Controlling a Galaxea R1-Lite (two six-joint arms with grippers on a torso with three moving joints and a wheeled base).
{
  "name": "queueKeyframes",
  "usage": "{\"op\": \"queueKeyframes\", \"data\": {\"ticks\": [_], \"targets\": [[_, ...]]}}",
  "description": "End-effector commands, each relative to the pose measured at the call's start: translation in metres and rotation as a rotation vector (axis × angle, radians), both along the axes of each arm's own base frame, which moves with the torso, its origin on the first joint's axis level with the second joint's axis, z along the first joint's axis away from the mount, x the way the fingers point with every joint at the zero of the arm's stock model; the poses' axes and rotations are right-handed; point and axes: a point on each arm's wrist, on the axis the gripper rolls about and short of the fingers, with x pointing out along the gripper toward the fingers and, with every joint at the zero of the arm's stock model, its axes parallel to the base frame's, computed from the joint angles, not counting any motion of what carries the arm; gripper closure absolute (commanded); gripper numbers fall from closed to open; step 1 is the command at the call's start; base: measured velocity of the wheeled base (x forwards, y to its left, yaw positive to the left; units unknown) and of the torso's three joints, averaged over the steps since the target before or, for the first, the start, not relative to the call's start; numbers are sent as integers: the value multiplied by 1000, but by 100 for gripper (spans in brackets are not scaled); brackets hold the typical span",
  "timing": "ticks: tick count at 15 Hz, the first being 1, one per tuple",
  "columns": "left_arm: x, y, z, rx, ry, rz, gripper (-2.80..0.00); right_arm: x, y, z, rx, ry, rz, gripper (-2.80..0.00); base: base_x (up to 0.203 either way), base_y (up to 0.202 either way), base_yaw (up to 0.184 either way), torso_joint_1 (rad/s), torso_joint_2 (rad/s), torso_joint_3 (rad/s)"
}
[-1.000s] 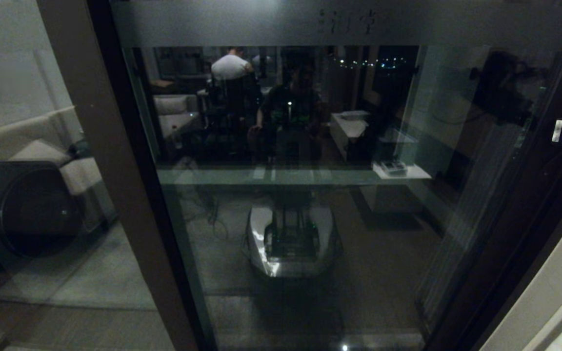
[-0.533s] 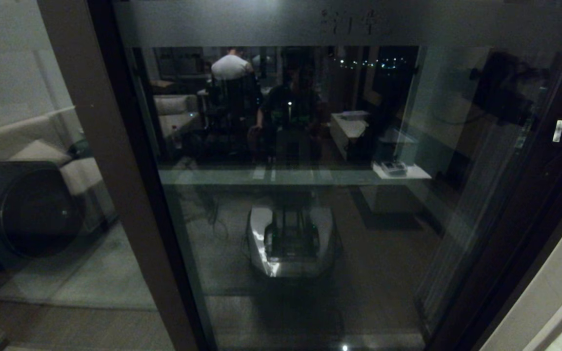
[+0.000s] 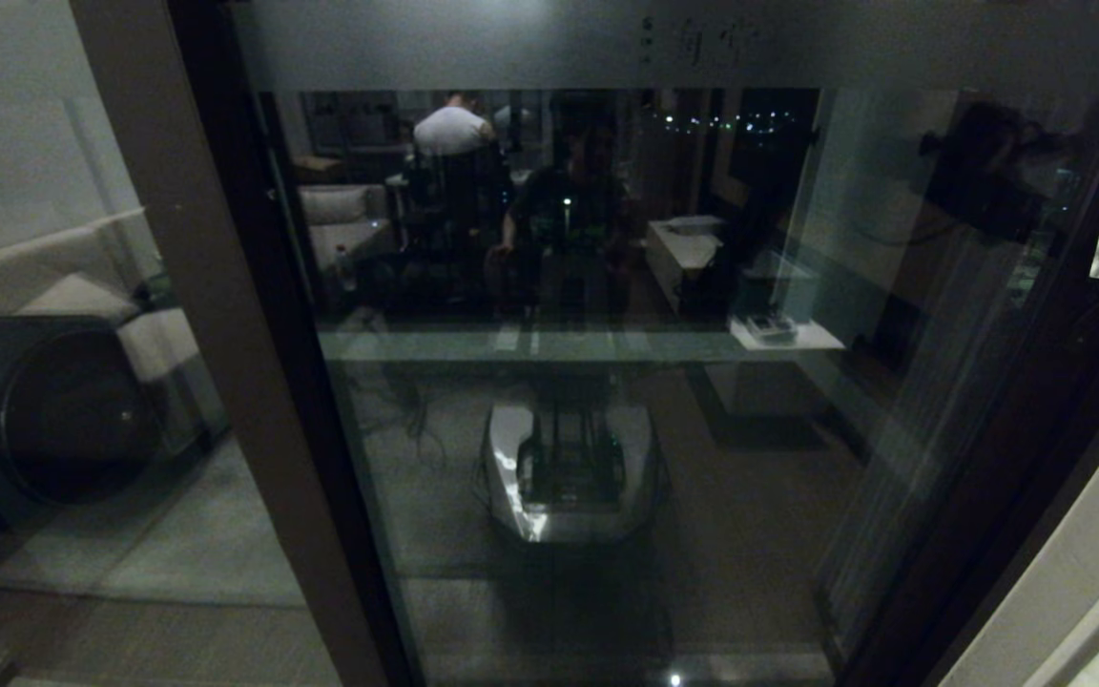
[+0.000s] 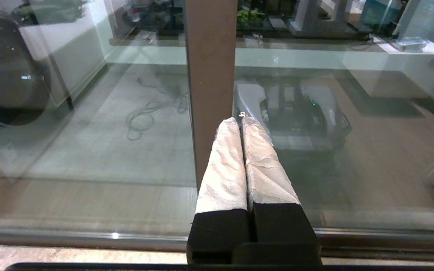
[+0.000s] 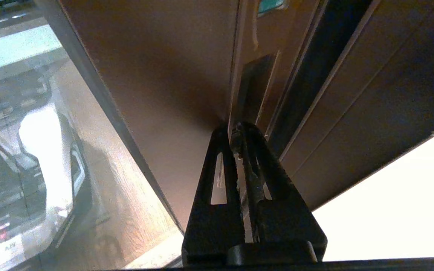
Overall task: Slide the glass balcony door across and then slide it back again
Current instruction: Close the slid door
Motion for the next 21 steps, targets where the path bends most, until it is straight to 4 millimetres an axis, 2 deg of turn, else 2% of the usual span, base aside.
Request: {"op": "queueKeyframes", "data": {"ticks": [1, 8, 15, 17, 21], "targets": [[0, 0, 0, 0, 1, 0, 0, 0, 0, -1, 3, 8, 0, 0, 0, 0, 0, 0, 0, 0], [0, 0, 0, 0, 1, 0, 0, -6, 1, 5, -1, -3, -1, 0, 0, 0, 0, 0, 0, 0], [0, 0, 0, 0, 1, 0, 0, -41, 17, 29, -34, -16, 15, 0, 0, 0, 0, 0, 0, 0], [0, 0, 0, 0, 0, 0, 0, -45, 19, 33, -33, -29, 36, 0, 0, 0, 0, 0, 0, 0], [0, 0, 0, 0, 0, -1, 0, -67, 33, 53, 15, -107, 178, 0, 0, 0, 0, 0, 0, 0]]}}
